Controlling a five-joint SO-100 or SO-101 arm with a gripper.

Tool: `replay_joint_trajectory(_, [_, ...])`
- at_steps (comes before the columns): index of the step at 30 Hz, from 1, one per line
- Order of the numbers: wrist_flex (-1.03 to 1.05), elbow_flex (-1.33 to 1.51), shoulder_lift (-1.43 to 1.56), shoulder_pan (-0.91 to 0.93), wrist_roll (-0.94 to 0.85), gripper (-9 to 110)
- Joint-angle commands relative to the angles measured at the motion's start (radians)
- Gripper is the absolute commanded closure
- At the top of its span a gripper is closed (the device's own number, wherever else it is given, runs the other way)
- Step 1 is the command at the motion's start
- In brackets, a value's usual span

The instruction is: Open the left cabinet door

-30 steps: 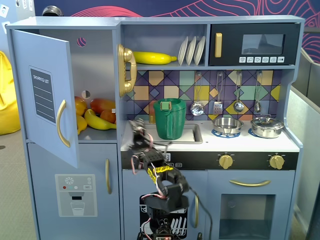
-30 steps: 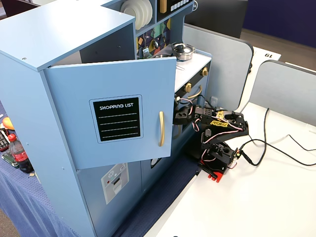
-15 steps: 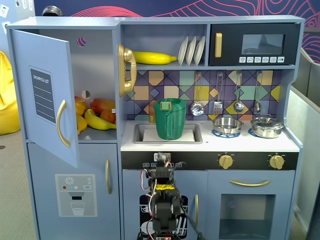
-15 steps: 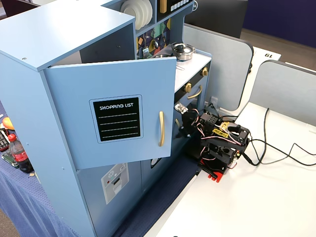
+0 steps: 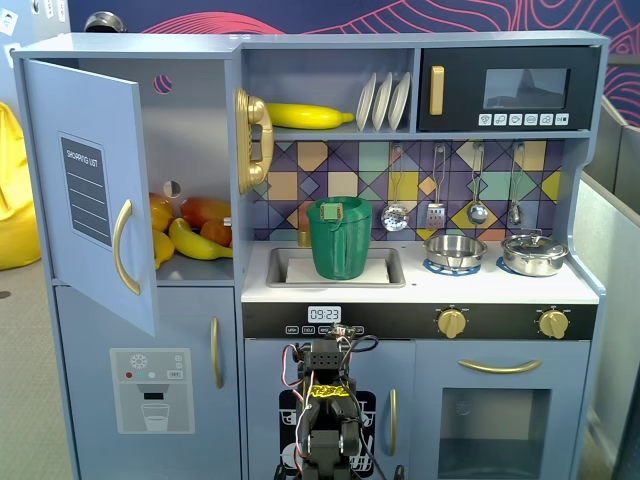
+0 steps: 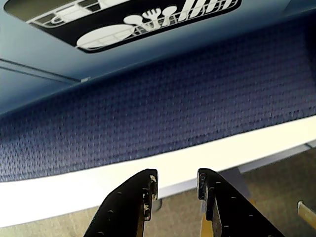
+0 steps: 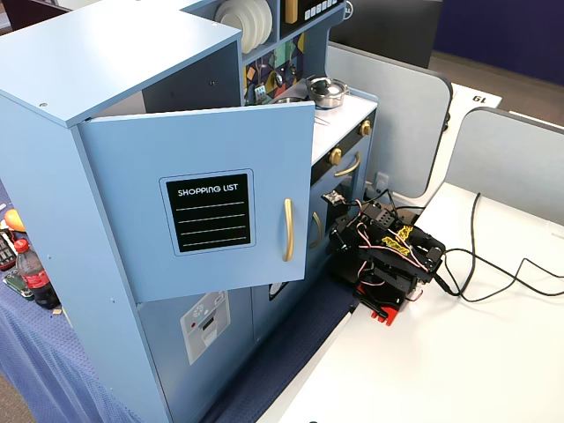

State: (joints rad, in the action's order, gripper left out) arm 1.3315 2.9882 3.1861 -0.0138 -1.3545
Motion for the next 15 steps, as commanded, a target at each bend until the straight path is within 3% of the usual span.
replay_joint_trajectory(1, [0.184, 0.008, -0.009, 0.012, -0.041, 101])
replay_joint_trajectory(9, [0.201, 0.008, -0.008, 0.034, -0.170, 97])
replay_joint_trajectory(15, [0.201, 0.008, -0.008, 0.034, -0.155, 97])
